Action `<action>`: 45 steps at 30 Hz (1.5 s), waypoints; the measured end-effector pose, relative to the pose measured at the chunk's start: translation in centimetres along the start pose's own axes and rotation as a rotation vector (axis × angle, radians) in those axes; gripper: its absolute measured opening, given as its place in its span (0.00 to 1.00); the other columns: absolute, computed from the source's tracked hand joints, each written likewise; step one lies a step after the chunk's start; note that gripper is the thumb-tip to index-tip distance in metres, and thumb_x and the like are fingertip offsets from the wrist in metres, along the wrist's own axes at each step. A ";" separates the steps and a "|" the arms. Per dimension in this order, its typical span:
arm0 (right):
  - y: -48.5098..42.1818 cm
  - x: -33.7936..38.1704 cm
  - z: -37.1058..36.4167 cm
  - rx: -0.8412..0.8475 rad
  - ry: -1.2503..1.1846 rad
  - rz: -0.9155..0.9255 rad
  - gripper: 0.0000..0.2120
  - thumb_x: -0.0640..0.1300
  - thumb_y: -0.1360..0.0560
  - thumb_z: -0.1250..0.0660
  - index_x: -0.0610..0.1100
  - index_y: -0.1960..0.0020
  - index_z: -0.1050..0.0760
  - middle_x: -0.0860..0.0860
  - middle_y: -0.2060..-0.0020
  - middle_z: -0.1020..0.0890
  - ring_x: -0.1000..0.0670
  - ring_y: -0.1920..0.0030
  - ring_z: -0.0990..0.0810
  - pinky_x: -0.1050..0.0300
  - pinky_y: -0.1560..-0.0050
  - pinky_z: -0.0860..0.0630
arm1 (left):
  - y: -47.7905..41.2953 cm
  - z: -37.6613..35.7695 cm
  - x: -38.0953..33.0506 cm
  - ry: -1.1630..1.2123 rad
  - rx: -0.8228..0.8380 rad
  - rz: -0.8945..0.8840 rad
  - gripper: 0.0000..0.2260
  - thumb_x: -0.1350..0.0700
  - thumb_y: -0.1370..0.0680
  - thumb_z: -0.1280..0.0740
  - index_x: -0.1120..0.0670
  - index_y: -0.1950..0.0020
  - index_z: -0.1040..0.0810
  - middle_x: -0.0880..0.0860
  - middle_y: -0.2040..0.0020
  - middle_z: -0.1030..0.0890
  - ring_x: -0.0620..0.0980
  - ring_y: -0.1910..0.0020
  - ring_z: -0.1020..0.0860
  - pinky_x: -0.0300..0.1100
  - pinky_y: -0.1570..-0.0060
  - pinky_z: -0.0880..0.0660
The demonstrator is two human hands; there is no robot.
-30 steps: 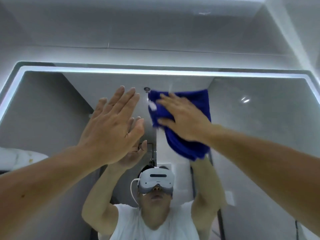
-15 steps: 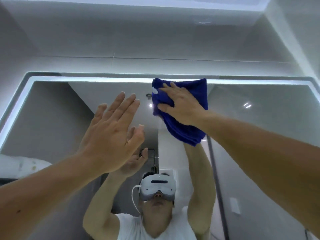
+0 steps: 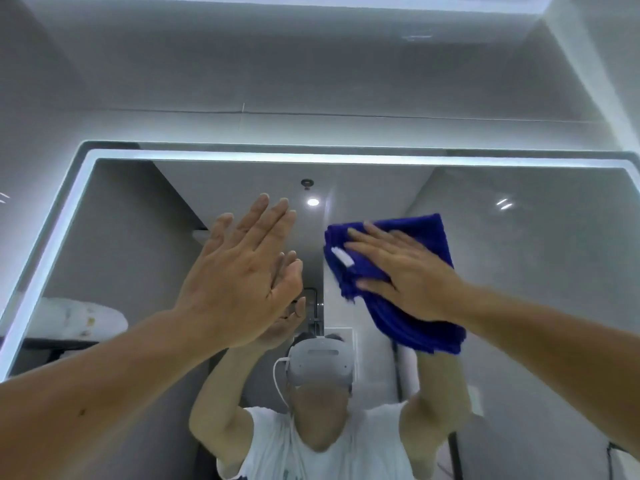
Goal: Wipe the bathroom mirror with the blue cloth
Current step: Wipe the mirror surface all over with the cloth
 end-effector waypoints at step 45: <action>18.5 11.8 -7.6 0.160 -0.016 0.475 0.24 0.54 0.20 0.41 0.48 0.26 0.32 0.51 0.24 0.35 0.46 0.22 0.45 0.47 0.22 0.50 | 15.5 -6.6 -5.5 0.069 0.070 0.106 0.28 0.45 0.20 0.50 0.55 0.21 0.42 0.51 0.20 0.42 0.48 0.21 0.50 0.52 0.24 0.51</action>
Point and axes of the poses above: each hand's wrist, its own y-axis away from the middle knuckle, its own z-axis out of the back of the hand, x = y × z, the point moved 4 cm from there along -y, towards the middle knuckle
